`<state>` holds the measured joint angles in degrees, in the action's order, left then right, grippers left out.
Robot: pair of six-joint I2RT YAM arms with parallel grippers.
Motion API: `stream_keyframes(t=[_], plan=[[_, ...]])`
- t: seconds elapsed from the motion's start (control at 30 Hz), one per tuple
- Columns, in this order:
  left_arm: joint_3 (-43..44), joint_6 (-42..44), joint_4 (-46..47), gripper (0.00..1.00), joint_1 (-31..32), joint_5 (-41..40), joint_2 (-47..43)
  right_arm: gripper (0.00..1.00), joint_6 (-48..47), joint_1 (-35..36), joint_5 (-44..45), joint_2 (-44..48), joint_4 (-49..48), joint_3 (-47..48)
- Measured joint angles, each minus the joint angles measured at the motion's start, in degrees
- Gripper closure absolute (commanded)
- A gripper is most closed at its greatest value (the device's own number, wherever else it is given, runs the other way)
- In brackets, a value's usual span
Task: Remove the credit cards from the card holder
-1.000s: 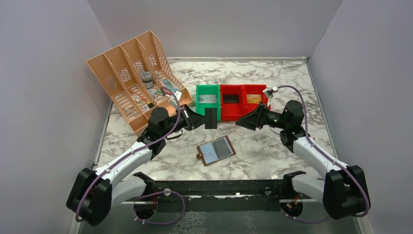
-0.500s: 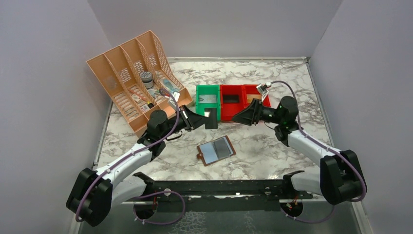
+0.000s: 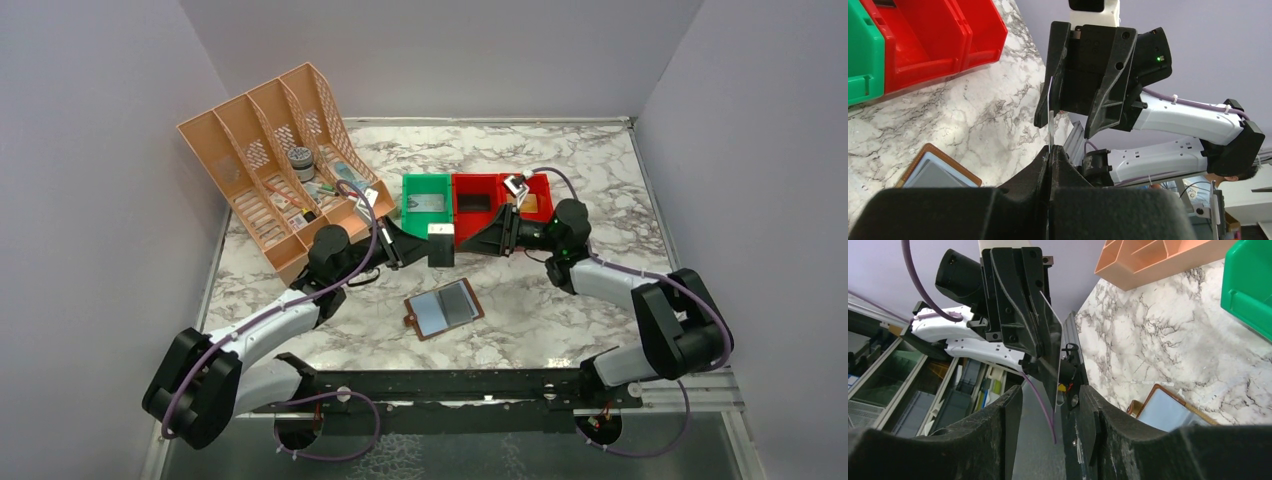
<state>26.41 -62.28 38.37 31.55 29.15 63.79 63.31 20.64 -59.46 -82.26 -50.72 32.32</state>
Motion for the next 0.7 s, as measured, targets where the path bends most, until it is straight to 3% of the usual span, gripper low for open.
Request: stream_keyframes(t=[0.5,0.7], plan=[[0.0,-1.5,3.8,1.0,1.2,0.8,0.8,0.81,10.1,3.1,-0.4,-7.4,-13.3,1.1],[0.0,-1.5,4.0,1.0,1.2,0.8,0.8,0.82,18.6,3.1,-1.3,-12.9,-24.7,1.1]])
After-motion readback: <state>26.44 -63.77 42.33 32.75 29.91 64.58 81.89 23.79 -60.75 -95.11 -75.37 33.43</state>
